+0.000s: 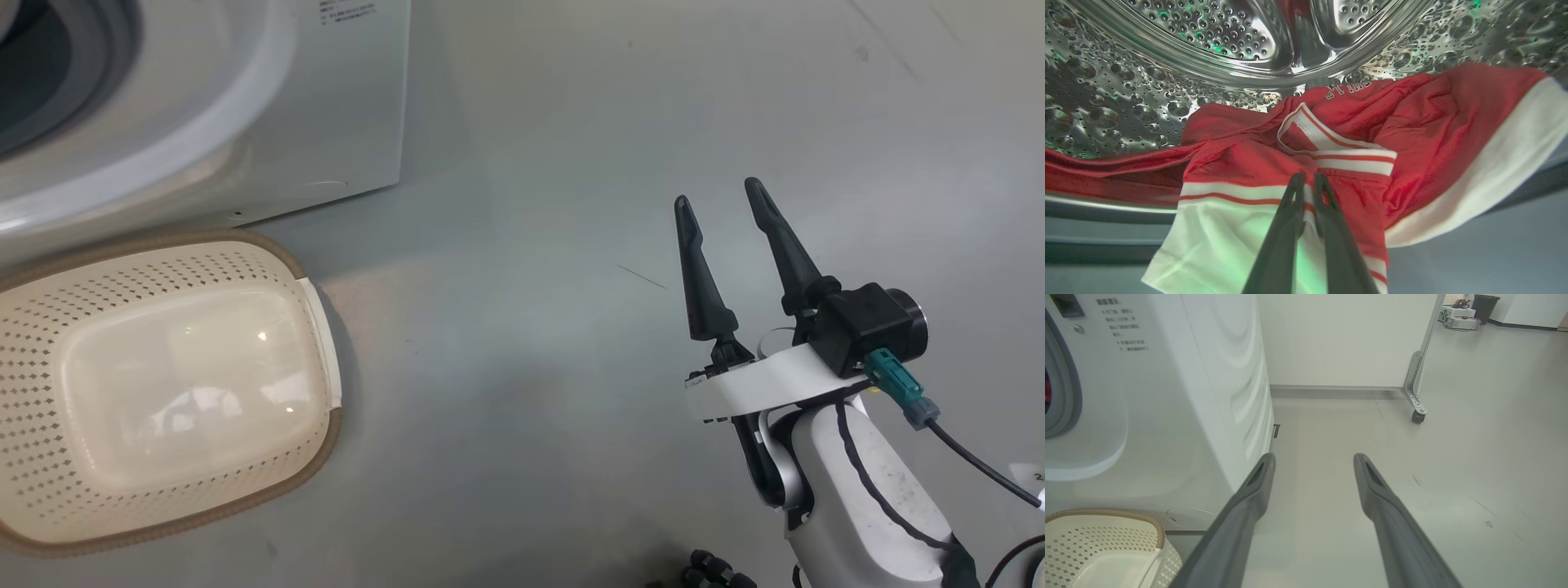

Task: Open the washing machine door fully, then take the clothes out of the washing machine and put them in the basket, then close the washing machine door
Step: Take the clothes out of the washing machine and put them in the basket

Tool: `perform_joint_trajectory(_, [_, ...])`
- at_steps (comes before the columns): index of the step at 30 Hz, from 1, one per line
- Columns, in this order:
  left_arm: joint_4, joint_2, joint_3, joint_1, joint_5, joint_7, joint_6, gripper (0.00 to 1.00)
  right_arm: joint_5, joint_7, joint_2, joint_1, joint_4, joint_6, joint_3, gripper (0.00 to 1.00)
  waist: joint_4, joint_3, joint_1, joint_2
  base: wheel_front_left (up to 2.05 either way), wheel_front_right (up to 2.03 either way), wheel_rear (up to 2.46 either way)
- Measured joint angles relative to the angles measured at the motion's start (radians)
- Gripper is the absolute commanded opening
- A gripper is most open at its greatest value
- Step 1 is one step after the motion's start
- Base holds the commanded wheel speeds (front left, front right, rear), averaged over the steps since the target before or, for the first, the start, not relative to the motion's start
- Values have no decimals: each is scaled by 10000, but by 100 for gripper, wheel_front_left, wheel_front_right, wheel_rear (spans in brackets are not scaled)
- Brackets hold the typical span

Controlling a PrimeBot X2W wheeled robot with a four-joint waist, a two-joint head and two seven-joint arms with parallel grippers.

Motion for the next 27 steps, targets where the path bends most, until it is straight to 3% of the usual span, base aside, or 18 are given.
perform_joint_trajectory(18, [395, -1396, -75, 1847, -583, -2711, -433, 0, -44, 0, -500, 346, 458, 134, -483, 100, 1069, -1721, 0, 0, 0, 0, 0])
perform_joint_trajectory(27, [422, -1873, -441, 2663, -596, -3473, -533, 0, -42, 0, -740, 879, 610, 142, -671, 100, 1739, -2633, 0, 0, 0, 0, 0])
